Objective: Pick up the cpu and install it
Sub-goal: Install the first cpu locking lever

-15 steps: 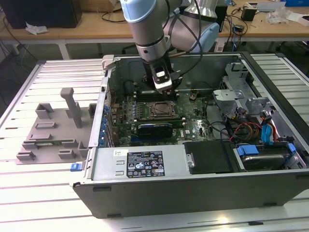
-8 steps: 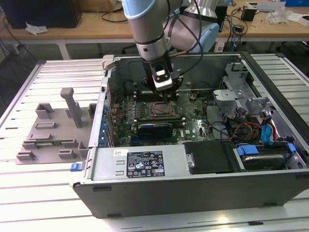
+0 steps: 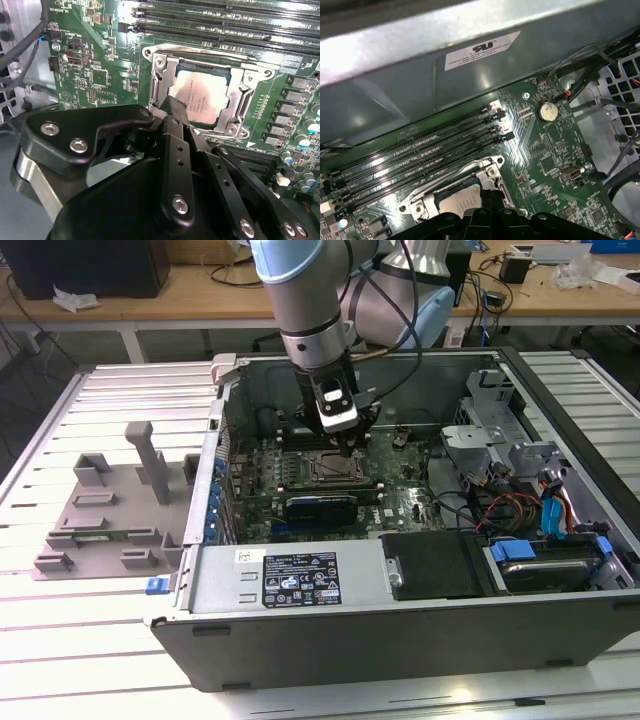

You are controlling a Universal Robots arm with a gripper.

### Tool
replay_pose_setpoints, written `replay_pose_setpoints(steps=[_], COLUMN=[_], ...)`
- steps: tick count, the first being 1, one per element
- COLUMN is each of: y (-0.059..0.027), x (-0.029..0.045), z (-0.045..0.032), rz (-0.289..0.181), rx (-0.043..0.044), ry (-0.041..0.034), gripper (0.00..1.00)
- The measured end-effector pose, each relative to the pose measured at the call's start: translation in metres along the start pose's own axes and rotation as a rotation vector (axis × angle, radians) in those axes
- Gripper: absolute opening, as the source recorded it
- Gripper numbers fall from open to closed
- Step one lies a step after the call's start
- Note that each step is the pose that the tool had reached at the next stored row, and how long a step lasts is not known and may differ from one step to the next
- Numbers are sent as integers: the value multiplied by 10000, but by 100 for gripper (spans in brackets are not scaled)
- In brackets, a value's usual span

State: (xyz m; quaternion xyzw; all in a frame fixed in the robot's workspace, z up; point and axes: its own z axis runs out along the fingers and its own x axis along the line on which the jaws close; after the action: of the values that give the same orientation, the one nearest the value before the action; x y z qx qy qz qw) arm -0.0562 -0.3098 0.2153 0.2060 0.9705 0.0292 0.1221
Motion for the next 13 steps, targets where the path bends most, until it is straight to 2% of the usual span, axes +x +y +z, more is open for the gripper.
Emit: replay_pose_setpoints(steps=[1,2,3,4,5,6,7,11,13], y=[1,6,11,14,19,25,26,26,26], x=[-3,-18,-31,-42,-57,-75,-79,-79,-79], z=[2,7,11,15,19,26,26,26,26], rz=[1,3,5,6,6,10,9,7,-466], rx=[70,198,299,372,487,623,669,732,661], ry=[159,449,672,837,1096,1403,1505,1642,1676], gripper=[11,11,11,11,11,11,11,11,11])
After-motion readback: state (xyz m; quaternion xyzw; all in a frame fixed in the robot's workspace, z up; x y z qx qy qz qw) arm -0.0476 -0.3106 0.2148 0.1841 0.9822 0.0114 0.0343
